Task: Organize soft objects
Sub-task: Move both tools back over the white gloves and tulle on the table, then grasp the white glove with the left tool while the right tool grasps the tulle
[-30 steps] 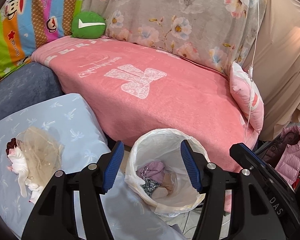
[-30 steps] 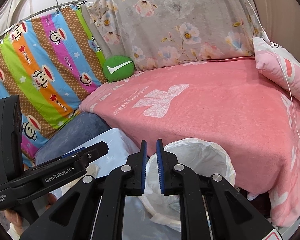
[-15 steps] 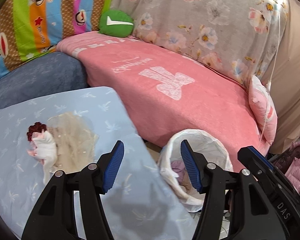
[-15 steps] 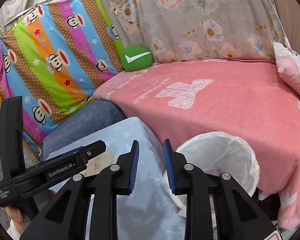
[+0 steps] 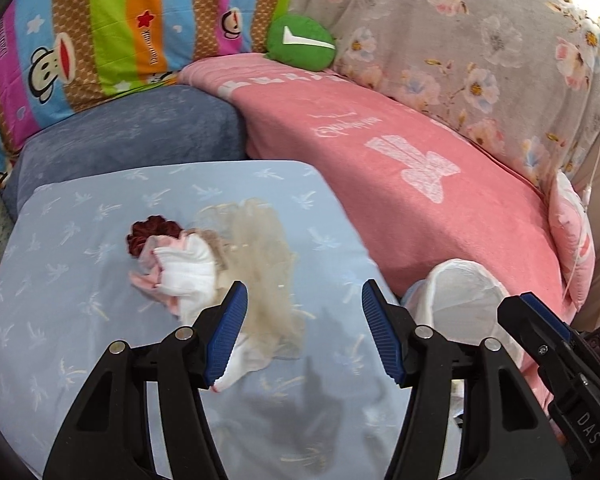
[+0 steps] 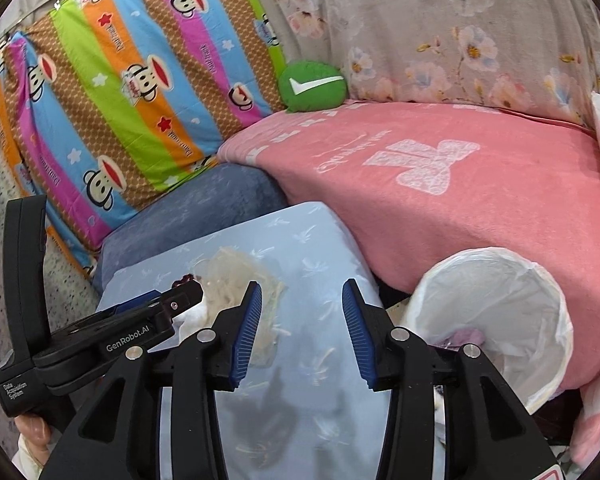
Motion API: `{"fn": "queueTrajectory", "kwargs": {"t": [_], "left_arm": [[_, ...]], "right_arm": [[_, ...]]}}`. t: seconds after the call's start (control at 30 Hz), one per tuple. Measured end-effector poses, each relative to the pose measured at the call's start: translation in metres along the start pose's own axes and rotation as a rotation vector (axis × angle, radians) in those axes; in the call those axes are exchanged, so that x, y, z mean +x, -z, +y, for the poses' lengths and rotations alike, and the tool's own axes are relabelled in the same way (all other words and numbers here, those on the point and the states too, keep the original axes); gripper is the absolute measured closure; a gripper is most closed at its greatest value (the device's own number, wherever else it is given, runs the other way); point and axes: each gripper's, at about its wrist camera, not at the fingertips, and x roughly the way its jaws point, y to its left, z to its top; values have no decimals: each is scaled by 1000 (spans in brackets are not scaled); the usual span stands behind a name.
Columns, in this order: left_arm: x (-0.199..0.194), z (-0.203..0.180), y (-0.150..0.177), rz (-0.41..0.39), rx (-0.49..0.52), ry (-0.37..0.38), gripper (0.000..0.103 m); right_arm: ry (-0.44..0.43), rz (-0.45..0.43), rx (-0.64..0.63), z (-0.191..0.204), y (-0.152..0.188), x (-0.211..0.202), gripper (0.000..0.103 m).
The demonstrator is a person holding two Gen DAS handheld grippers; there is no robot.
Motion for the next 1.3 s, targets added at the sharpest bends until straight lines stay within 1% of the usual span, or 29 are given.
{"fn": "queueTrajectory", "kwargs": {"t": [0.1,0.17,0.23,0.37,0.4,0.47,0.6,0.8,0.97,1.03,1.07,1.1,1.13,1.17,1.2,1.23,1.27,1.3], "left_arm": [[0,18,3,-6,-14,-42,37],[2,31,5,-3,-25,-71,31],[4,43,8,3,-36,-94,29],[9,67,12,23,-65,-121,28],[9,72,13,26,-70,-127,28],[11,83,15,33,-83,-139,28],[16,104,19,54,-115,-152,28],[24,119,21,72,-135,-157,27],[33,123,22,89,-144,-142,27],[37,121,21,94,-141,-136,27],[39,120,21,96,-139,-130,27],[42,119,21,98,-136,-121,27],[44,117,20,100,-134,-116,27],[46,116,20,102,-131,-110,27],[49,114,19,105,-129,-105,27],[53,113,18,110,-128,-100,27],[55,111,18,112,-126,-96,27],[58,109,18,115,-123,-87,27]], "right_arm": [[-15,28,-19,15,4,15,57],[-27,50,-27,25,7,26,57],[-39,71,-31,34,10,38,56],[-63,117,-30,49,16,63,56],[-68,128,-29,53,17,70,55],[-74,144,-29,58,20,83,49],[-80,183,-33,70,27,112,48],[-74,214,-52,85,31,148,48],[-74,235,-59,91,34,170,48],[-74,246,-63,91,37,178,52],[-73,253,-65,92,38,182,59],[-72,264,-67,91,40,186,63],[-72,272,-67,90,41,189,71],[-69,281,-66,89,43,192,82],[-66,291,-65,87,44,194,87],[-64,299,-64,84,46,196,96],[-63,304,-60,82,47,196,100],[-59,303,-54,79,49,195,100]]}}
